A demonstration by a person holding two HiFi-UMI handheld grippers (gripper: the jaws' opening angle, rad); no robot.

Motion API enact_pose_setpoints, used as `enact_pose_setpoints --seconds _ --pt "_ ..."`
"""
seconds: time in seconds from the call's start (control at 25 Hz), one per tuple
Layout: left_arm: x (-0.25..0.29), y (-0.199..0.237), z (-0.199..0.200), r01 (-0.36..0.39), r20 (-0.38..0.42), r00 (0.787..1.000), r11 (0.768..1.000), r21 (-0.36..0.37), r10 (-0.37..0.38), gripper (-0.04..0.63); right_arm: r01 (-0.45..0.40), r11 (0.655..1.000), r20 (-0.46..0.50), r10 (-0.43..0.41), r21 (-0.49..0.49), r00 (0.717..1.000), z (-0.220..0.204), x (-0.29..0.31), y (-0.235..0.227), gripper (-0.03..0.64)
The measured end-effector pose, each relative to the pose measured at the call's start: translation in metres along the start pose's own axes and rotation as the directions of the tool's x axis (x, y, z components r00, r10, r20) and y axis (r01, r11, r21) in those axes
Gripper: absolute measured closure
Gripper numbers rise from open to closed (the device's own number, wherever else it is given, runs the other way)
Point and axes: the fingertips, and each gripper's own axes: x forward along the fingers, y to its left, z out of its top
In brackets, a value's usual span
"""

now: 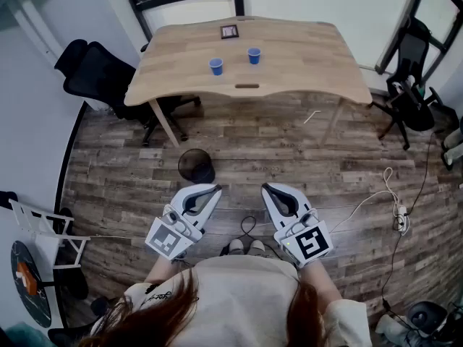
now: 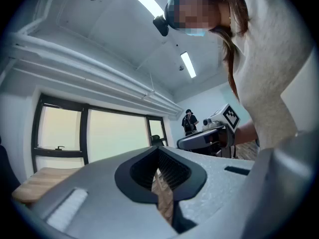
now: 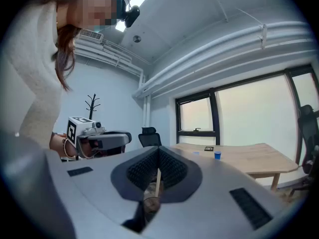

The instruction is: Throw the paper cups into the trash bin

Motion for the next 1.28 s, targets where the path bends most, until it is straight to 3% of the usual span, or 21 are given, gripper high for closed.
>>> enact_pose_setpoints --seconds 0.4,0.56,0.76,1.04,1.28 --pt "-0.006 0.005 -0.007 0.014 -0.001 1.000 1.000 -0.010 -0.014 0.592 -0.034 0.999 -0.024 0.034 0.014 0.999 0.001 0.016 0.012 0.606" --pt "-0.008 0.006 -0.006 0.024 0.004 1.000 1.000 -0.014 -0.024 0.592 -0.015 1.000 0.009 0.015 -0.003 1.000 0.005 0.018 0.014 0.606" --pt "-0.019 0.013 -0.010 0.035 0.003 0.999 0.999 -0.014 -0.035 0.594 -0.035 0.998 -0.003 0.035 0.043 0.999 -0.001 0.022 0.032 0.606" --pt "-0.038 0.018 -0.024 0.066 -0.010 0.998 0.997 -0.034 -0.066 0.592 0.049 0.998 0.007 -0.049 0.026 0.999 -0.012 0.024 0.040 0.604" --pt "-0.035 0.019 -0.020 0.091 0.008 0.996 0.995 -0.034 -0.091 0.592 0.060 0.998 -0.010 -0.060 0.033 0.998 -0.017 0.025 0.040 0.604"
